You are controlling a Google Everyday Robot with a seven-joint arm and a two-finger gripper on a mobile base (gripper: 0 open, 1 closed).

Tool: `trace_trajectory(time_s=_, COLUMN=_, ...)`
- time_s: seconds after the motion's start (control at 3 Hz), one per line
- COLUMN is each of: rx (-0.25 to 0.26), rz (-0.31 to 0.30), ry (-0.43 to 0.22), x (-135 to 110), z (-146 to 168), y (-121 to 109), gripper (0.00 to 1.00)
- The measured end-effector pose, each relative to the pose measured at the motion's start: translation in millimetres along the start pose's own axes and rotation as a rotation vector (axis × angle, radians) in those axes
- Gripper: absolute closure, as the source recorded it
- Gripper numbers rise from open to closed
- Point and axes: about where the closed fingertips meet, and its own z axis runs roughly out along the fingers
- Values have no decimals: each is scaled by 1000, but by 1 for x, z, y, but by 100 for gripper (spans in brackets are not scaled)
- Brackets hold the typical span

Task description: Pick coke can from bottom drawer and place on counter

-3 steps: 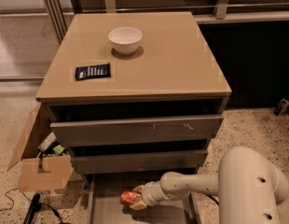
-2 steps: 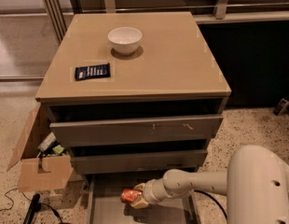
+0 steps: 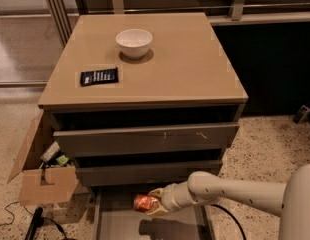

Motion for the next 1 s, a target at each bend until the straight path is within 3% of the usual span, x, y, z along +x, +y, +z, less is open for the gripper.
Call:
trace_trajectory(time_s=0.33, rx=5, rz=7, ry=-8, x=-30, z=-73, y=-12, gripper=100)
trace_trajectory(time_s=0.67, rx=5, rz=7, ry=-8, x=-30, z=-73, y=-12, gripper=100)
trace_trajectory(time_s=1.0, rx=20, rz=-38, ry=14, x=-53, z=-90, y=0, gripper=100)
